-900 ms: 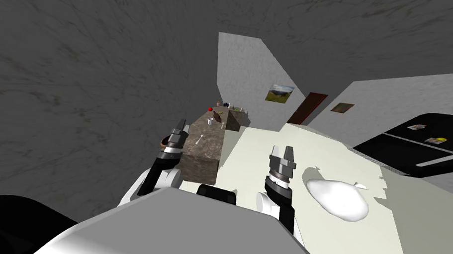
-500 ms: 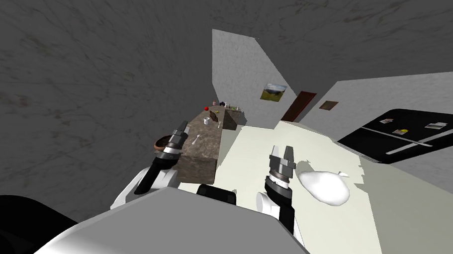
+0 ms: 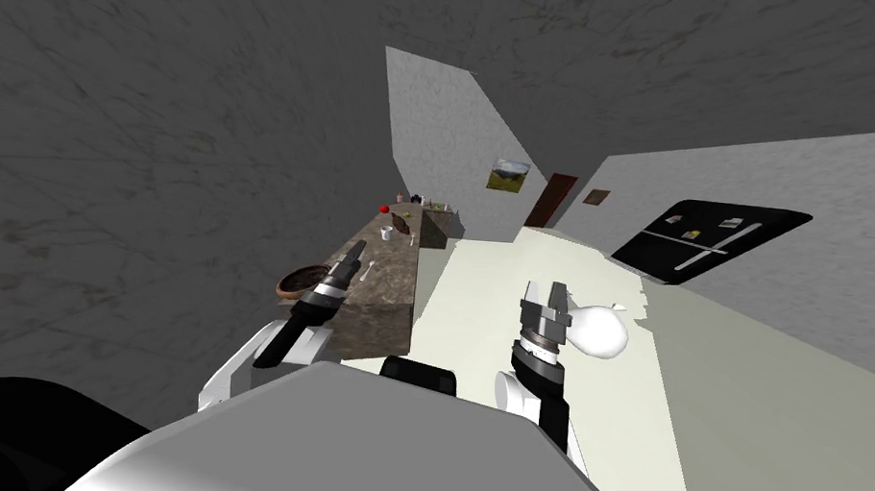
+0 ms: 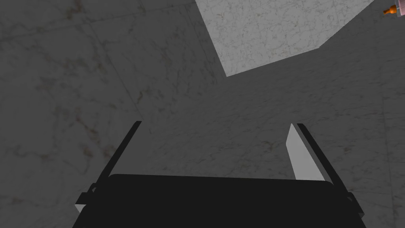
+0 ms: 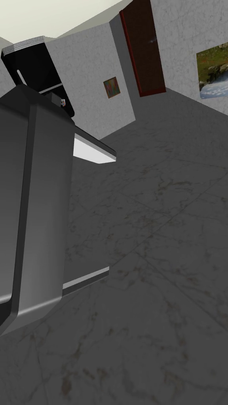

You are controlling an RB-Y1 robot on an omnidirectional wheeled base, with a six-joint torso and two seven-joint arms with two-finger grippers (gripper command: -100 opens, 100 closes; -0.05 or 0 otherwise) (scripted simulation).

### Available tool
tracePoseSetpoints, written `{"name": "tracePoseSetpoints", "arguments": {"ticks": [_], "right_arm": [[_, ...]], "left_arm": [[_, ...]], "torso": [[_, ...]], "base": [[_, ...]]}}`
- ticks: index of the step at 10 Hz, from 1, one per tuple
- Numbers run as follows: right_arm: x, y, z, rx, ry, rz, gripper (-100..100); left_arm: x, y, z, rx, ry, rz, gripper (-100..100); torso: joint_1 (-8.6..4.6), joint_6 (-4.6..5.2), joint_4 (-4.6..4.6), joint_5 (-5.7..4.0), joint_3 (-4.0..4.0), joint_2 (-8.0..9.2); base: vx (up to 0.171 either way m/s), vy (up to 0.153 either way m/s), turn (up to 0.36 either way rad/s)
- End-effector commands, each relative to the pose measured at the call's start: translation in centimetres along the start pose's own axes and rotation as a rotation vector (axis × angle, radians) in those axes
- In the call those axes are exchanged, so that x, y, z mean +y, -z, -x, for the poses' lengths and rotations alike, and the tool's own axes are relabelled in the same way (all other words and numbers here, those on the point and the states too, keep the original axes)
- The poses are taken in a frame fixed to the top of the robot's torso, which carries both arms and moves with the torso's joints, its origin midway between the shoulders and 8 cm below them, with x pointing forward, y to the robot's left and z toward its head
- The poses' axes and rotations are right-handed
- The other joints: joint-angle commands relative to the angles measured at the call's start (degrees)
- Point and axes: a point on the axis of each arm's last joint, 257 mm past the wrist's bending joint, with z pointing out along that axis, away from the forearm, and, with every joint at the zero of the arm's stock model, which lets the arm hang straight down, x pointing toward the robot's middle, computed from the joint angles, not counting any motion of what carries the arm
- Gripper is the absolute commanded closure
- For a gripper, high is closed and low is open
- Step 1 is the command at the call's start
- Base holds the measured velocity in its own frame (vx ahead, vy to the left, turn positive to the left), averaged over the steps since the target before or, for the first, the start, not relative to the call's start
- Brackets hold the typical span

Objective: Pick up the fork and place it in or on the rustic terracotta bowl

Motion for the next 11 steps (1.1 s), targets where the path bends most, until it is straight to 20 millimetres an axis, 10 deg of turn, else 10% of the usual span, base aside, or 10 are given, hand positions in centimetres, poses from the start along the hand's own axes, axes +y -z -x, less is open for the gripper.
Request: {"name": "tracePoseSetpoints", "arguments": {"ticks": [1, 11], "right_arm": [[0.0, 0.0, 0.0, 0.0, 0.0, 0.0, 0], [0.0, 0.0, 0.0, 0.0, 0.0, 0.0, 0]], "left_arm": [[2.0, 0.3, 0.2, 0.035, -0.045, 0.043, -100], [13.4, 3.8, 3.2, 0.223, -0.266, 0.327, -100]], "torso": [[0.0, 0.0, 0.0, 0.0, 0.0, 0.0], [0.04, -0.06, -0.01, 0.01, -0.05, -0.09]], "base": [[-0.04, 0.022, -0.303], [-0.04, 0.024, -0.228]]}}
